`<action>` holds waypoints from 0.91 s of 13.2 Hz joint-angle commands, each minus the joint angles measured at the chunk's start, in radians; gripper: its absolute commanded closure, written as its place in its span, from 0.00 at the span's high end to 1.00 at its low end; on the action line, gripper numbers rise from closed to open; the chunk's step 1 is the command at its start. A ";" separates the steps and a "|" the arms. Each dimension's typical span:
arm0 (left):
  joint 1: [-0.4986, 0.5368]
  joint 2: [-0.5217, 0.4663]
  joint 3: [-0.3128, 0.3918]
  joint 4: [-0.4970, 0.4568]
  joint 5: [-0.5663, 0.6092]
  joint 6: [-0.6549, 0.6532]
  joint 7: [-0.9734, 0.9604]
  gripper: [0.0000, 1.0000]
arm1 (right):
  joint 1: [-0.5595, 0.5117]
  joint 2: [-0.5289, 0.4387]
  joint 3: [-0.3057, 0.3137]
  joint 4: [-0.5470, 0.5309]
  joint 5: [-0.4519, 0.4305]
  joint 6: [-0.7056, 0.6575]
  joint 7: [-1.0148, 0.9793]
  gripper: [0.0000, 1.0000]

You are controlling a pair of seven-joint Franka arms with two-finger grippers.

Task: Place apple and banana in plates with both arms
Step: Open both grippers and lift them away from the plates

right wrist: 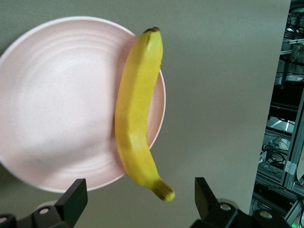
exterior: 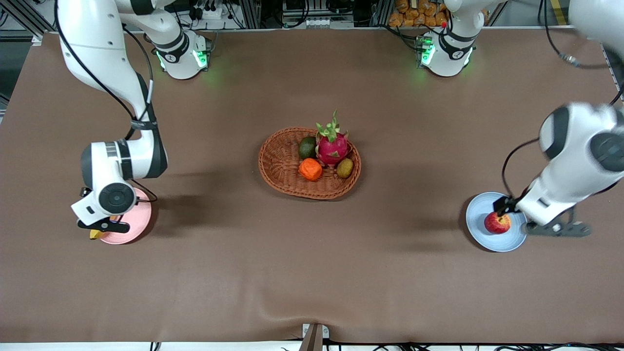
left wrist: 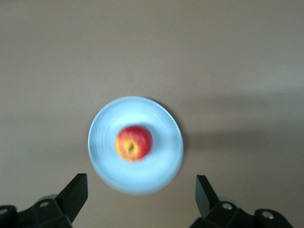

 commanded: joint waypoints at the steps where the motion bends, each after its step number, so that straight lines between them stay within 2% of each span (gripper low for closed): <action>1: 0.008 -0.082 -0.012 0.113 -0.123 -0.206 0.003 1.00 | -0.008 -0.151 0.004 -0.028 0.107 -0.069 -0.125 1.00; 4: 0.009 -0.185 -0.003 0.120 -0.196 -0.267 0.008 1.00 | -0.005 -0.294 0.006 -0.039 0.203 -0.143 -0.186 1.00; 7: 0.023 -0.258 0.012 0.109 -0.260 -0.324 0.006 1.00 | -0.011 -0.423 -0.003 -0.036 0.351 -0.219 -0.326 1.00; 8: -0.033 -0.283 0.075 0.100 -0.268 -0.350 0.012 1.00 | -0.021 -0.457 -0.003 -0.027 0.359 -0.244 -0.340 1.00; 10: -0.238 -0.295 0.288 0.103 -0.277 -0.442 0.012 1.00 | -0.022 -0.480 0.000 0.039 0.359 -0.313 -0.328 1.00; 11: -0.271 -0.296 0.334 0.106 -0.304 -0.485 0.021 1.00 | -0.016 -0.477 -0.003 0.085 0.359 -0.347 -0.326 1.00; 12: -0.274 -0.300 0.342 0.104 -0.323 -0.531 0.037 1.00 | -0.015 -0.480 0.007 0.102 0.357 -0.371 -0.323 1.00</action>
